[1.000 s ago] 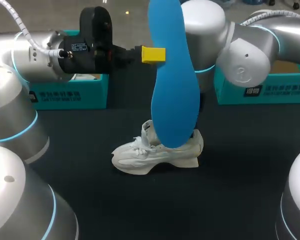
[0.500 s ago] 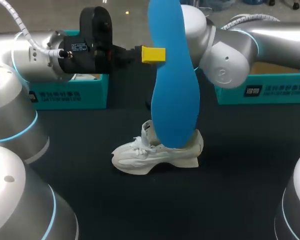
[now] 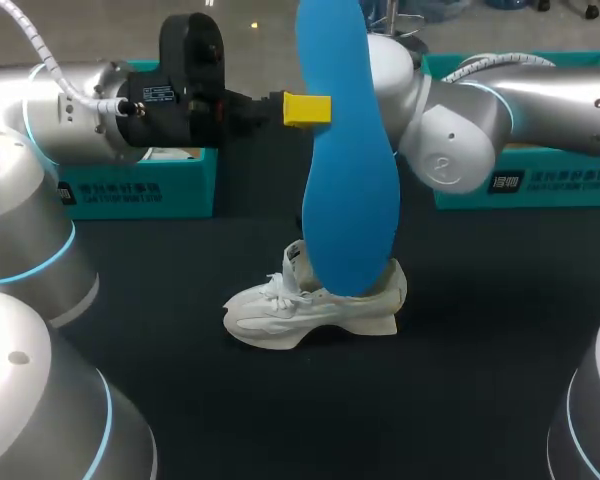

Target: Take the shoe out of the shoebox, open the shoe tongue, remove and reinsert the insole, then place the shoe into the shoebox

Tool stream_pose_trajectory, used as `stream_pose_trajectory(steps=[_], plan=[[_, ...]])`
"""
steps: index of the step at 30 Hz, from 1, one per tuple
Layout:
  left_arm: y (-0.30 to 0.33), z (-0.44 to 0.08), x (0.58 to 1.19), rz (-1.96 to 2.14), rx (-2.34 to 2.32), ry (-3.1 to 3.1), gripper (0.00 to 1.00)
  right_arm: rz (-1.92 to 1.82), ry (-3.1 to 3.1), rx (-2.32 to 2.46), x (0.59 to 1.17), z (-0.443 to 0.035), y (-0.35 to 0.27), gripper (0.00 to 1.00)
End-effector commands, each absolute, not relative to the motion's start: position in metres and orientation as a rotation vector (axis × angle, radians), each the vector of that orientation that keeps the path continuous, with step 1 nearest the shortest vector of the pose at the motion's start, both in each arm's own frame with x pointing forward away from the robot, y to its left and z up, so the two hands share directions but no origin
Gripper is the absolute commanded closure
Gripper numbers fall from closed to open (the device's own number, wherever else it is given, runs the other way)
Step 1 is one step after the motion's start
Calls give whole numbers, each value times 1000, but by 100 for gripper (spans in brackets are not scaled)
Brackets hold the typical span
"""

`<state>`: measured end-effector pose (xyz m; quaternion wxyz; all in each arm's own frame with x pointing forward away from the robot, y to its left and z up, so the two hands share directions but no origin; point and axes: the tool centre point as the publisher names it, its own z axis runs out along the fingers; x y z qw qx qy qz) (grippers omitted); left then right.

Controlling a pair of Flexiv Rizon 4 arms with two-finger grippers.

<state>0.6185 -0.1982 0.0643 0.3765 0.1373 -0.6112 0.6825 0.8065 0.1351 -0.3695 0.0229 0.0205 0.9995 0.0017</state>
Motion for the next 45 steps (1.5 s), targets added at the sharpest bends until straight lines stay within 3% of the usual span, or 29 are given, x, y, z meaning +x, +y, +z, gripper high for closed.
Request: stream_pose_trajectory(steps=[1,6,10,11,30,45], plan=[[-199,63,618,1749,352,-1561,100,13,3106,66,809,-377,138,63],[-199,63,618,1749,352,-1561,100,28,3131,48,804,-380,142,74],[-199,63,618,1749,352,-1561,100,30,3160,57,794,-386,140,91],[-199,63,618,1749,352,-1561,100,34,3164,65,791,-388,139,100],[-199,63,618,1749,352,-1561,100,415,3067,829,763,-352,139,100],[-199,63,618,1749,352,-1561,100,490,3048,786,766,-345,146,100]])
